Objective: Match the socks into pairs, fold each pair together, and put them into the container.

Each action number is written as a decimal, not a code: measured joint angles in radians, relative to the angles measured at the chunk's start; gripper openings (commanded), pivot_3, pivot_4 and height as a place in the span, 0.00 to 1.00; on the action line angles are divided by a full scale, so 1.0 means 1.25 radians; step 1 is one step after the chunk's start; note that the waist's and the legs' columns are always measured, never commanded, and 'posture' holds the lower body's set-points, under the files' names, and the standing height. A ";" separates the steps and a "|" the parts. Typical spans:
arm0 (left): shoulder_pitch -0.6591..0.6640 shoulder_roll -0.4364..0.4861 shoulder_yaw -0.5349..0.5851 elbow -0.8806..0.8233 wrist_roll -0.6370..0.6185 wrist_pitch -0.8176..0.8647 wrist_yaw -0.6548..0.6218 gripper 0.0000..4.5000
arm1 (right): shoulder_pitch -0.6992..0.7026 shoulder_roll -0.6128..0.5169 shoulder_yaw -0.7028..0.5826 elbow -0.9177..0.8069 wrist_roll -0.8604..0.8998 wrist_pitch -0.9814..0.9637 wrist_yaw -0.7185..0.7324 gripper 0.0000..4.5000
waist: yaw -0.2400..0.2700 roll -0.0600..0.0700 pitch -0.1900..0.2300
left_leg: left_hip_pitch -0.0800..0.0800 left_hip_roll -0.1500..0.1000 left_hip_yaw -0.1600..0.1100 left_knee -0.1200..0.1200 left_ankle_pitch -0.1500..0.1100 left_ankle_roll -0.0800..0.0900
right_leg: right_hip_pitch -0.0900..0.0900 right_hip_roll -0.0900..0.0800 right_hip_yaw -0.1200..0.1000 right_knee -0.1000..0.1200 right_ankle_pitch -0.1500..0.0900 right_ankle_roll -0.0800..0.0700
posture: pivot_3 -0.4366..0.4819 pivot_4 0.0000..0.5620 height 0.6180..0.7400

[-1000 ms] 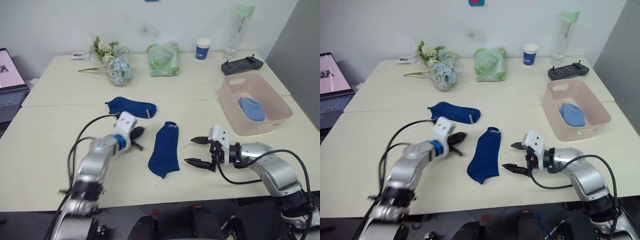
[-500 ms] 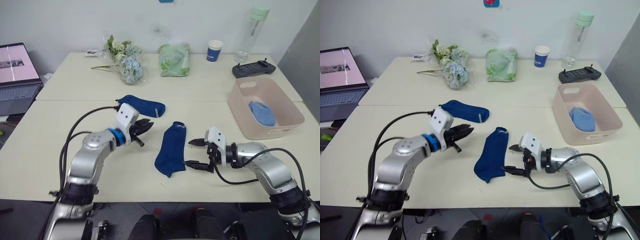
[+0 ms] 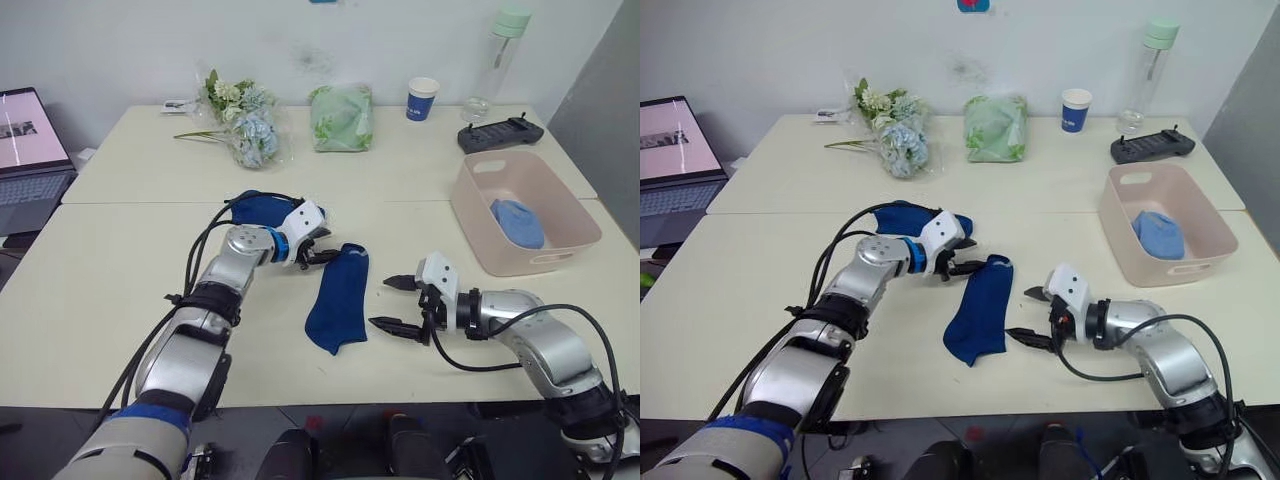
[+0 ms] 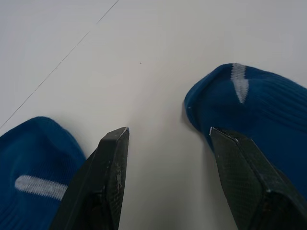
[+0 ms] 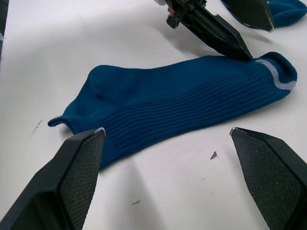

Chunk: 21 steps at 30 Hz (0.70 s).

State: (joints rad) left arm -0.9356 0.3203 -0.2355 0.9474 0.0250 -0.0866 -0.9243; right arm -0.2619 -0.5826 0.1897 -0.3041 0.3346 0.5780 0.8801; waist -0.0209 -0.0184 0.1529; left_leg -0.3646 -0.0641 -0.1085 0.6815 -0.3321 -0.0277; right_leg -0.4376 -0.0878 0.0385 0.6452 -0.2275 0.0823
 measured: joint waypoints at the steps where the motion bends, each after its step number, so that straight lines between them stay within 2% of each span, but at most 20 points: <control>1: -0.008 -0.007 -0.001 0.014 0.005 -0.013 -0.001 0.62 | 0.005 0.000 -0.001 -0.008 0.000 0.002 -0.004 1.00 | -0.001 0.000 0.000 | 0.000 0.000 0.000 0.000 0.000 0.000 | 0.000 0.000 0.000 0.000 0.000 0.000 | 0.48 0.27 1.00; 5: -0.037 -0.026 -0.012 0.089 0.039 -0.088 -0.008 0.62 | 0.015 -0.008 -0.012 -0.023 0.000 0.014 -0.013 1.00 | -0.005 0.000 0.000 | 0.000 0.000 0.000 0.000 0.000 0.000 | 0.000 0.000 0.000 0.001 0.000 0.000 | 0.48 0.27 1.00; 6: -0.041 -0.029 -0.011 0.100 0.041 -0.098 -0.014 0.58 | 0.015 -0.010 -0.013 -0.023 0.000 0.015 -0.014 1.00 | -0.006 0.000 0.000 | 0.000 0.000 0.000 0.000 0.000 0.000 | 0.000 0.000 0.000 0.001 0.000 0.000 | 0.48 0.27 1.00; 8: -0.046 -0.034 -0.013 0.112 0.047 -0.121 -0.046 0.49 | 0.015 -0.009 -0.015 -0.023 0.001 0.016 -0.015 1.00 | -0.007 0.000 0.000 | 0.000 0.000 0.000 0.000 0.000 0.000 | 0.000 0.000 0.000 0.001 0.000 0.000 | 0.48 0.27 1.00; 11: -0.048 -0.044 -0.023 0.121 0.056 -0.152 -0.109 0.28 | 0.012 -0.007 -0.017 -0.024 0.001 0.020 -0.025 1.00 | -0.007 0.000 0.000 | 0.000 0.000 0.000 0.000 0.000 0.000 | 0.000 0.000 0.000 0.000 0.000 0.000 | 0.48 0.27 1.00; 15: -0.064 -0.050 -0.025 0.148 0.067 -0.161 -0.109 0.01 | 0.010 -0.007 -0.017 -0.024 0.001 0.020 -0.025 1.00 | -0.007 0.000 0.000 | 0.000 0.000 0.000 0.000 0.000 0.000 | 0.000 0.000 0.000 0.001 0.000 0.000 | 0.48 0.27 1.00; 21: -0.064 -0.050 0.012 0.161 0.054 -0.121 -0.101 0.01 | 0.003 -0.005 -0.017 -0.022 0.001 0.019 -0.025 1.00 | -0.009 0.000 0.000 | 0.000 0.000 0.000 0.000 0.000 0.000 | 0.000 0.000 0.000 0.001 0.000 0.000 | 0.48 0.27 1.00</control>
State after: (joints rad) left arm -1.0159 0.2576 -0.2209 1.1484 0.0922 -0.2381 -1.0508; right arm -0.2576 -0.5893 0.1679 -0.3314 0.3362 0.6014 0.8488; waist -0.0320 -0.0185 0.1528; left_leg -0.3640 -0.0639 -0.1090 0.6817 -0.3320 -0.0273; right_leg -0.4374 -0.0873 0.0385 0.6466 -0.2275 0.0824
